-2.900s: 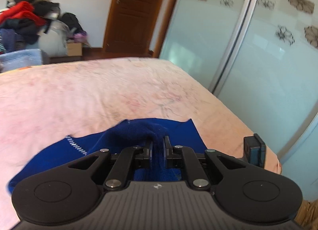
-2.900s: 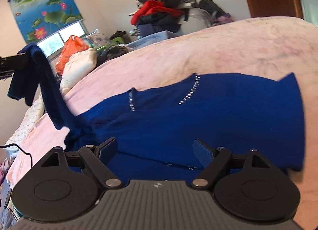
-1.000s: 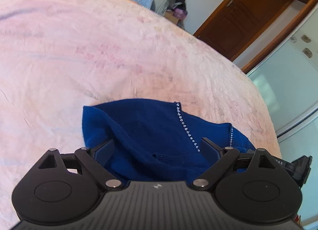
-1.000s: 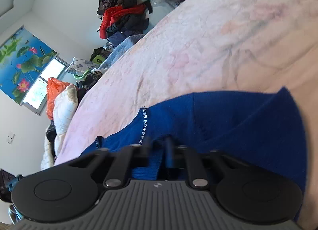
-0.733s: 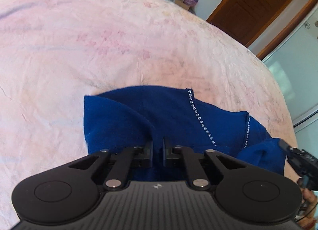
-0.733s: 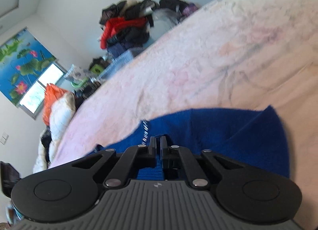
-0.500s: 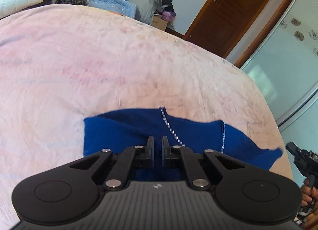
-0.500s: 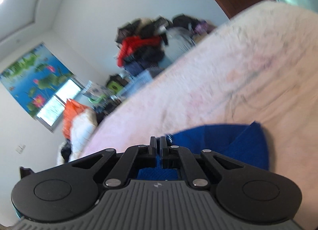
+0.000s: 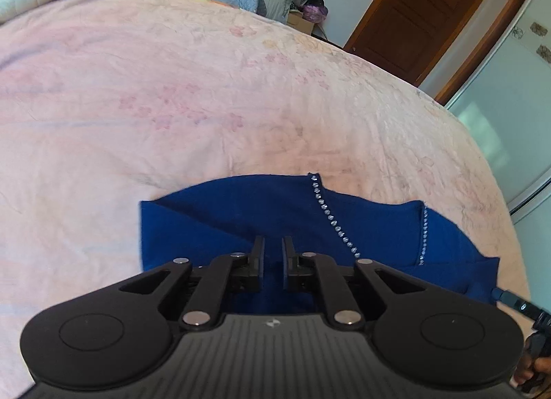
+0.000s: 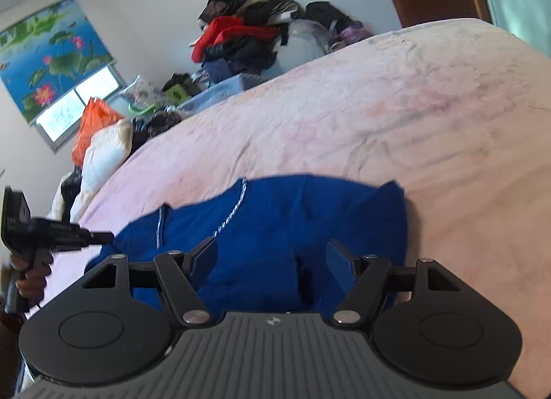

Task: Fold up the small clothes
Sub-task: 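Grasp the sweater near the neckline with the left gripper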

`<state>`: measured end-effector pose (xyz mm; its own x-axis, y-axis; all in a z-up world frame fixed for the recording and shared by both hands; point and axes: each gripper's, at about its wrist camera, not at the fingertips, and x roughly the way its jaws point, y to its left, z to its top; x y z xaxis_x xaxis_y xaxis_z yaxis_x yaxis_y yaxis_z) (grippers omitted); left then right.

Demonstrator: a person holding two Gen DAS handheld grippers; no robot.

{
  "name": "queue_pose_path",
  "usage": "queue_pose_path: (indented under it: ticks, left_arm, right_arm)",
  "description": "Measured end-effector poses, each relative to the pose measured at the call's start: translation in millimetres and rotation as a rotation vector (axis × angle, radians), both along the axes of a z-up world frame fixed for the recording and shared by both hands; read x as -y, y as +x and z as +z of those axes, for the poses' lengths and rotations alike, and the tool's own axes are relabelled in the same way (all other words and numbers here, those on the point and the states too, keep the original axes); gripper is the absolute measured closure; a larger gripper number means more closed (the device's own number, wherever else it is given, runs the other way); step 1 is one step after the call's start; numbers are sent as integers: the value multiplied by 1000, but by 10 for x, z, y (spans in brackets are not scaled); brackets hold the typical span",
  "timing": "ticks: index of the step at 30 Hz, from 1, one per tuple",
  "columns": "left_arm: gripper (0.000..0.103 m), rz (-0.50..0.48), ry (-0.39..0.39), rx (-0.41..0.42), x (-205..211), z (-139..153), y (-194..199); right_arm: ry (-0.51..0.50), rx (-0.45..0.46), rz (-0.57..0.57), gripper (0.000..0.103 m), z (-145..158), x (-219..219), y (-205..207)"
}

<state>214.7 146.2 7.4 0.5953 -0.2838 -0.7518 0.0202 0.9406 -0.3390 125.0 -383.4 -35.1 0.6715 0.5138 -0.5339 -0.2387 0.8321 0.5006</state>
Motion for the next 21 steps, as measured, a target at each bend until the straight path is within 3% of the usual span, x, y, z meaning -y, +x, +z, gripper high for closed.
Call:
queue_pose_path:
  ticks: [3, 5, 6, 8, 9, 10, 13, 16, 20, 21]
  left_arm:
    - [90, -13, 75, 55, 31, 63, -125]
    - [76, -37, 111, 67, 74, 61, -153]
    - [66, -45, 123, 72, 96, 50, -156]
    - [51, -51, 133, 88, 131, 35, -172]
    - [44, -64, 135, 96, 156, 31, -178]
    - [41, -79, 138, 102, 194, 25, -177]
    - [37, -120, 148, 92, 309, -16, -114]
    - [37, -109, 114, 35, 347, -96, 58]
    - [39, -91, -43, -104, 282, -247, 244]
    - [66, -76, -26, -99, 289, -251, 230]
  right_arm:
    - [58, -35, -36, 32, -25, 11, -25]
    - [61, -74, -29, 32, -99, -23, 22]
    - [38, -82, -21, 36, -130, -67, 41]
    - [-33, -76, 2, 57, -161, -163, 53]
    - [-63, -73, 4, 82, -167, -196, 50]
    - [-63, -68, 4, 93, -166, -194, 52]
    - [11, -7, 2, 95, -36, -137, -51]
    - [23, 54, 23, 95, 174, -125, -151]
    - [16, 76, 6, 95, 297, -99, -232]
    - [24, 83, 1, 95, 322, -79, -261]
